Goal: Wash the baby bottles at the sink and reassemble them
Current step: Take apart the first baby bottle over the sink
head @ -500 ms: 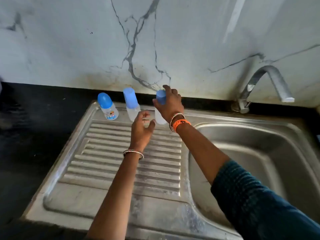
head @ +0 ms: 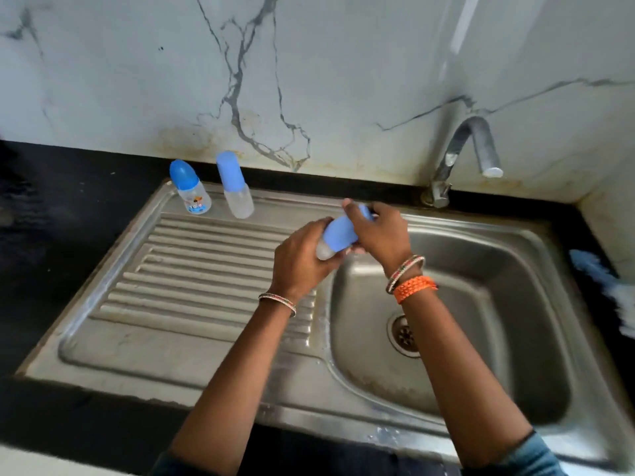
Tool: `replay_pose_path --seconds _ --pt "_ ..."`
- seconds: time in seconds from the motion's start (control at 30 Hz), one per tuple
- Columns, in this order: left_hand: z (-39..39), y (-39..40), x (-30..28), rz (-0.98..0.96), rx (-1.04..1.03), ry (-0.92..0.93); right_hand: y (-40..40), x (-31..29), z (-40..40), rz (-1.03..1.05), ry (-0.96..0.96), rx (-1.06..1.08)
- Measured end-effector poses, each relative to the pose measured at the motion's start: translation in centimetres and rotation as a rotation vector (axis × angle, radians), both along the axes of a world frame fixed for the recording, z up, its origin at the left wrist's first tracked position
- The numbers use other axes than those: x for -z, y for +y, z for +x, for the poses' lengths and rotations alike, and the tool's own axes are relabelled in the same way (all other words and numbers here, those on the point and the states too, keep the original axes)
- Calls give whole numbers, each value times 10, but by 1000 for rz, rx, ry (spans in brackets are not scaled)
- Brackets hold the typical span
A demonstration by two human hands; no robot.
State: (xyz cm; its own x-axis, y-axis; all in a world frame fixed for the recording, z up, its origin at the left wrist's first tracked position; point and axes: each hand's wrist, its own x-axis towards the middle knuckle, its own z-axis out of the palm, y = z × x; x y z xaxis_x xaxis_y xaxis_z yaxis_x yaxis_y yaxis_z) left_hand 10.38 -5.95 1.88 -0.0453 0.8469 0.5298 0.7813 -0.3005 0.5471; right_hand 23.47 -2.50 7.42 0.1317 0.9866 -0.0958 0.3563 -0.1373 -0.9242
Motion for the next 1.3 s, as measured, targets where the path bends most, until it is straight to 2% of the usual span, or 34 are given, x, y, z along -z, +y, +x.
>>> replay_pose_path --seconds 0.07,0.1,0.17,0.23,0.27,0.37,0.53,0.6,0.67,0.77,0.8,0.83,0.9,0.93,0.97,1.1,1.3 --pt "26 -12 1 74 42 263 -15 1 33 -222 171 23" --pt "39 -18 -2 51 71 323 -23 2 48 -266 185 14" --pt "63 -29 -11 -90 81 300 -34 7 73 -255 161 16" --pt "83 -38 -16 -240 98 194 -44 9 96 -198 116 43" --pt "91 -40 -18 -332 160 62 -47 8 107 -171 145 49" --pt "109 -48 -28 -617 394 -578 -53 7 138 -191 577 4" --pt "137 -48 -12 -675 367 -691 -67 24 169 -368 899 -36" --pt "139 -43 5 -686 319 -653 -75 37 181 -409 1002 -73" --pt "139 -37 23 -726 312 -576 -80 49 192 -419 817 -151" --pt "144 -31 42 -819 385 -518 -82 70 208 -401 268 -179" --pt "149 -30 48 -832 393 -484 -80 79 215 -417 147 -174" --pt "152 -28 55 -808 379 -390 -79 89 221 -447 85 -171" --pt "160 -24 71 -736 305 -45 -76 109 230 -513 78 -146" --pt "163 -24 77 -743 263 100 -74 119 232 -527 80 -107" --pt "165 -25 83 -787 229 168 -72 130 232 -517 71 -43" --pt "167 -26 100 -911 227 22 -65 160 231 -413 -145 188" --pt "161 -30 113 -920 280 -180 -74 175 232 -485 -267 109"
